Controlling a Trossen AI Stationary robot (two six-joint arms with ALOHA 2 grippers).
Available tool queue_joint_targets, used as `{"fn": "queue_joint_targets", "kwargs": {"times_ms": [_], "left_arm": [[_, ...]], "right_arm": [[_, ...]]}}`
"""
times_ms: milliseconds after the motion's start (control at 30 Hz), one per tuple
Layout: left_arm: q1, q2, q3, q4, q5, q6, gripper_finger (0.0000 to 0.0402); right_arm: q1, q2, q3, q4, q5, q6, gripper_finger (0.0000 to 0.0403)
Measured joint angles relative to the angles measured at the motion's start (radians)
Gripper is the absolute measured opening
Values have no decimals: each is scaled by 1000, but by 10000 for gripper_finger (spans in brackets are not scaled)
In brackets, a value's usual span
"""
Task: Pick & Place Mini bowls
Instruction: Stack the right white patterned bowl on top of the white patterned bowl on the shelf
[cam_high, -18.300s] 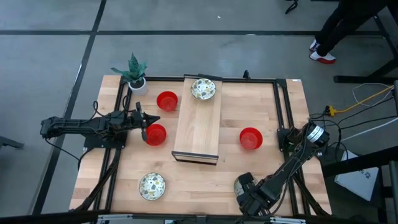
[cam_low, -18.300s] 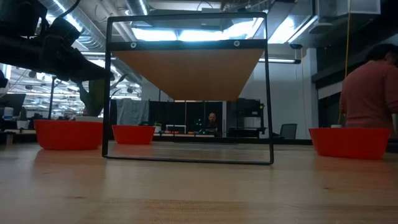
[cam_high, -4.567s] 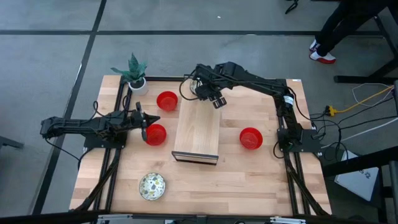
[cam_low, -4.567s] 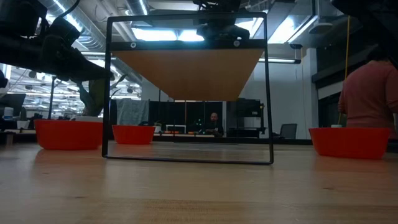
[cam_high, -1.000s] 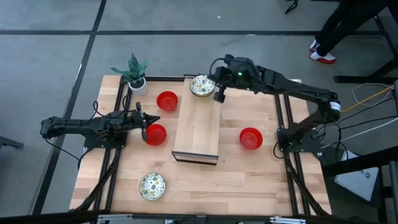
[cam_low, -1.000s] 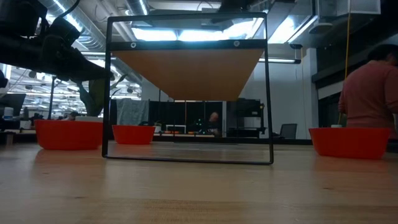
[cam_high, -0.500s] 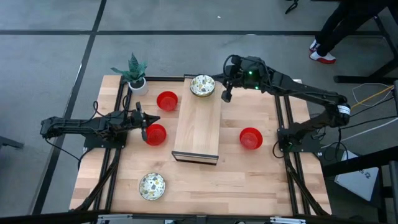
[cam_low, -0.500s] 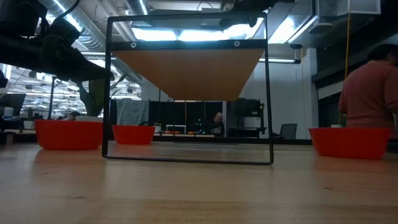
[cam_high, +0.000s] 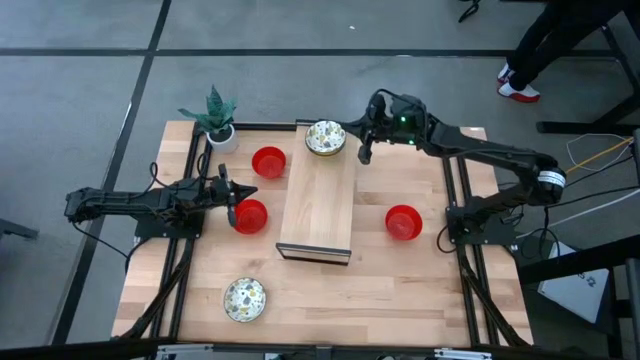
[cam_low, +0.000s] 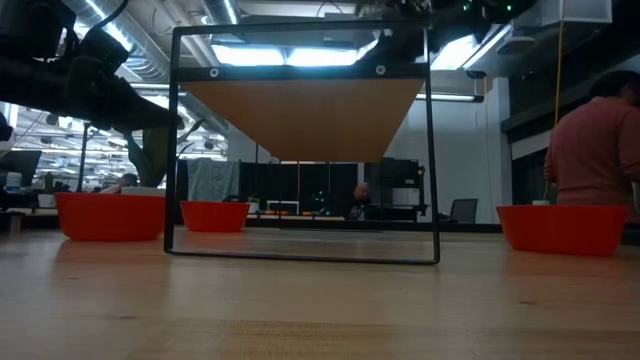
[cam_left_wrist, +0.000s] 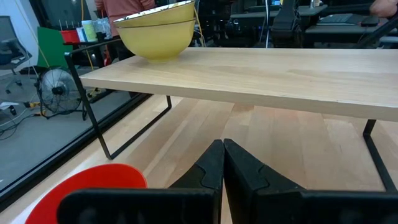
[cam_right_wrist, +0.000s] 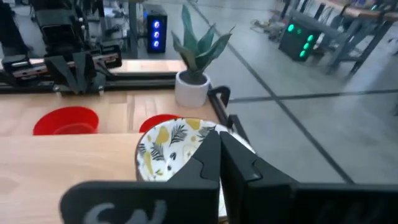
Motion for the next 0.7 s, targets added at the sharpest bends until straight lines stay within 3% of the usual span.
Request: {"fn": "queue_joint_targets", "kwargs": {"times_ms": [267,700], "left_arm": [[0,0,0,0,0,0,4],[0,0,0,0,0,0,4]], "right_arm": [[-11,0,-98,110,-7,9,0],[-10,43,-115,119,-33,10,0]]}}
